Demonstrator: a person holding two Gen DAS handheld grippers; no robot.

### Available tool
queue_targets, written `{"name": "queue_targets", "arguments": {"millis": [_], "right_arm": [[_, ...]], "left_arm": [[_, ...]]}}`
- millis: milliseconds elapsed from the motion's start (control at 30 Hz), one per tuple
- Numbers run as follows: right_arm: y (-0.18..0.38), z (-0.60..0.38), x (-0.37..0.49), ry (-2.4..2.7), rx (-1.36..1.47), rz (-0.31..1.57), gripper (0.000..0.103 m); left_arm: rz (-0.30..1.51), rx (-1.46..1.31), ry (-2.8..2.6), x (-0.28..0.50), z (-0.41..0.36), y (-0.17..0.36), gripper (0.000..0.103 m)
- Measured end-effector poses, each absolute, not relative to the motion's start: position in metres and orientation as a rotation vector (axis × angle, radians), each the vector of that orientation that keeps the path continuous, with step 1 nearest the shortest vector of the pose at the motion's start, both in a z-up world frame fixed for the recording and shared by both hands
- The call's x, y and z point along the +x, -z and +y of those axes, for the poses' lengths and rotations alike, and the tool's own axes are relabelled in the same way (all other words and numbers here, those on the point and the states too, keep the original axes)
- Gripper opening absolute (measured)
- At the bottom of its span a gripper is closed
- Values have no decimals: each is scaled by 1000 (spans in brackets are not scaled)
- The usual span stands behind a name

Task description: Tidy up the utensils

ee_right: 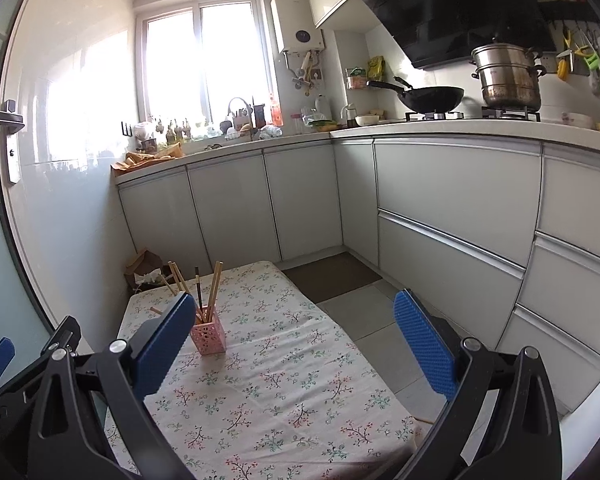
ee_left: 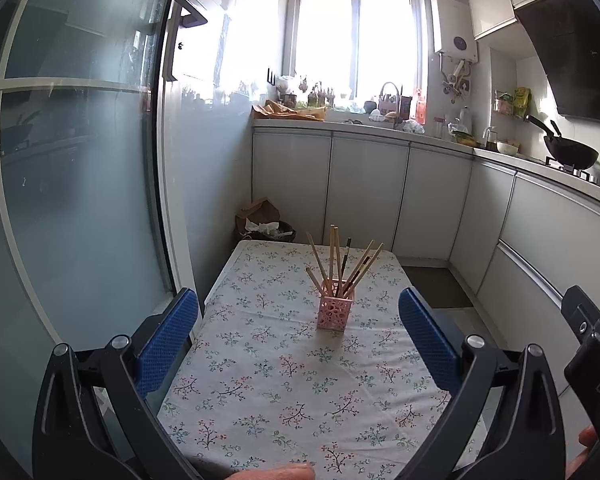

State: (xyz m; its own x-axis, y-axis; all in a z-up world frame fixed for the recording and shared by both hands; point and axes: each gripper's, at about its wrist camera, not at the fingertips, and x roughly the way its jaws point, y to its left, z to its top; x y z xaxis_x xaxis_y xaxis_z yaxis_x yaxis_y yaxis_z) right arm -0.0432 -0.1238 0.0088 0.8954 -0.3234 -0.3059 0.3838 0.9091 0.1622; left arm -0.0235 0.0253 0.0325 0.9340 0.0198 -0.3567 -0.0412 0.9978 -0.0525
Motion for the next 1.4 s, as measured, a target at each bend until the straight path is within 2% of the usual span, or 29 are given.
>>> {"name": "queue_targets", "arguments": {"millis": [1400], "right_arm": [[-6,-127,-42,343,247,319,97]], "left_arm": [[346,-31,-30,-28,18,-32,96]]}}
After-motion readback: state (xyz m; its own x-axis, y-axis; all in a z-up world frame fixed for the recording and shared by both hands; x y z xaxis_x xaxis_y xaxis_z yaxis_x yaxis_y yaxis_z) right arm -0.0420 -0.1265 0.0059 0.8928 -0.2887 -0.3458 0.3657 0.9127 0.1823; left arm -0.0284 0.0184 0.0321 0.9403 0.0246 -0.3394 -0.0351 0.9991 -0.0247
